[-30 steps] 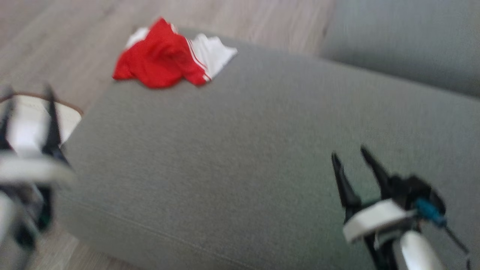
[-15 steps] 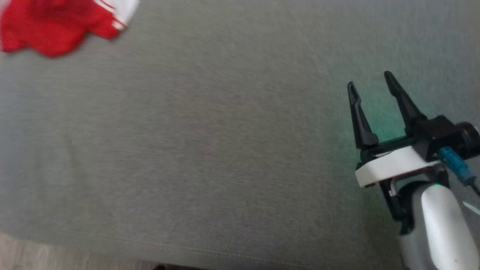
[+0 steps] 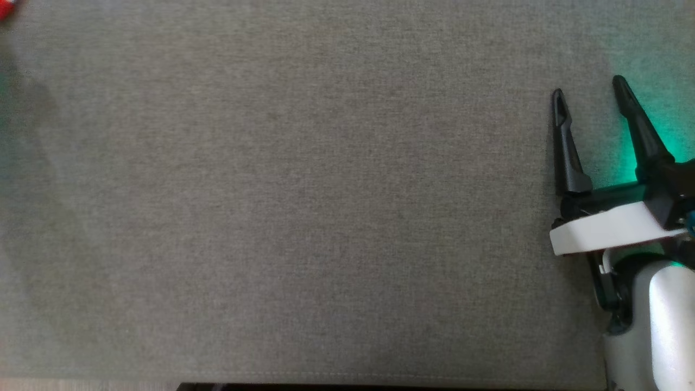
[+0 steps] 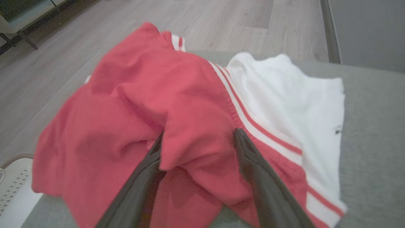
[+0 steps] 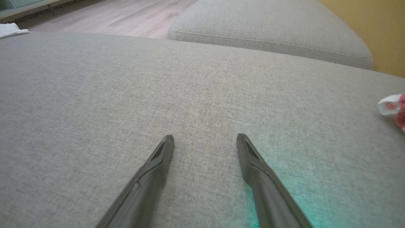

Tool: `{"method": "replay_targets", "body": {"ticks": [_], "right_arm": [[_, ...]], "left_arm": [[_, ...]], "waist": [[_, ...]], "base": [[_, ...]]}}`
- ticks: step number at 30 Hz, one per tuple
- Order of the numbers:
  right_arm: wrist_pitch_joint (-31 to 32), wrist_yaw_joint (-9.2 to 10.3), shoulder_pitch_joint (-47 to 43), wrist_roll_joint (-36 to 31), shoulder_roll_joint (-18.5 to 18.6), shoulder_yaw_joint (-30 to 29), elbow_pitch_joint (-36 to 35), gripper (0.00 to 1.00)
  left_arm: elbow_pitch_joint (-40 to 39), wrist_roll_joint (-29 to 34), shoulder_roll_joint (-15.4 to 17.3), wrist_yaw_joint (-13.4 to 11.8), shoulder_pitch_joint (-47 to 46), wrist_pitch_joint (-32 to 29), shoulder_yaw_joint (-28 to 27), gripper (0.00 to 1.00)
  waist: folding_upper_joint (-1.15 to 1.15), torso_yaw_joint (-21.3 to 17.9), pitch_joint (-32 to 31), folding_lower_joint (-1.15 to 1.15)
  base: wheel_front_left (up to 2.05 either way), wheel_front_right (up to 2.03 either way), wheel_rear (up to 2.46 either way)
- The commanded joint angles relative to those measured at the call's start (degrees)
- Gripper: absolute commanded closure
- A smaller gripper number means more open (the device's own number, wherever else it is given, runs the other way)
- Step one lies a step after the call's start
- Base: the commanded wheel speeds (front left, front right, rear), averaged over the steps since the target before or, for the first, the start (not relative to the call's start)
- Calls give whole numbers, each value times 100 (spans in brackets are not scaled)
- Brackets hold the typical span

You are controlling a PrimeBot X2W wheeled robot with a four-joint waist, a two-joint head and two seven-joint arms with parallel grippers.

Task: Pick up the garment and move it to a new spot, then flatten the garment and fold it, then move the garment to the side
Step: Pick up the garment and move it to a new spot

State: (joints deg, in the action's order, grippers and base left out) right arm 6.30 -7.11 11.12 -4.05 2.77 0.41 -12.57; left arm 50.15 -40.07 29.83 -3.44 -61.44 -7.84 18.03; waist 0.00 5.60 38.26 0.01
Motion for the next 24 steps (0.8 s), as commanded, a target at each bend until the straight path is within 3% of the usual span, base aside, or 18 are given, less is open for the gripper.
{"method": "replay_targets", "body": {"ticks": [1,2,3,4,5,13,20,24], "right_arm": [[-40,-37,-55,-14,10,126,-230,0],[-48,-37,-54,-10,10,127,-228,0],[-58,-37,-50,0,10,132,-217,0],[-74,-37,-46,20,10,139,-199,0],[-91,-37,-41,41,10,147,-176,0],[-276,-37,-17,199,10,176,134,0],[-530,-37,-79,526,10,285,738,0],[-694,-37,-223,737,10,302,1122,0]], "left_arm": [[66,47,366,20,-191,-37,-112,0],[189,55,348,28,-226,-43,-92,21],[294,62,332,45,-257,-17,-77,58],[391,76,320,63,-282,32,-61,86],[482,103,316,78,-298,104,-39,100],[839,334,427,376,-547,696,144,100],[867,580,510,787,-897,886,458,100],[625,749,401,920,-1030,798,748,100]], "waist": [[0,-72,93,-1],[0,-77,95,-1],[0,-85,84,-1],[0,-95,62,-1],[0,-104,29,-1],[0,-180,-490,-1],[0,-392,-1475,-1],[0,-585,-2149,-1]], "base": [[0,0,0],[0,0,0],[0,0,0],[0,0,0],[0,0,0],[0,0,0],[0,0,0],[0,0,0]]}}
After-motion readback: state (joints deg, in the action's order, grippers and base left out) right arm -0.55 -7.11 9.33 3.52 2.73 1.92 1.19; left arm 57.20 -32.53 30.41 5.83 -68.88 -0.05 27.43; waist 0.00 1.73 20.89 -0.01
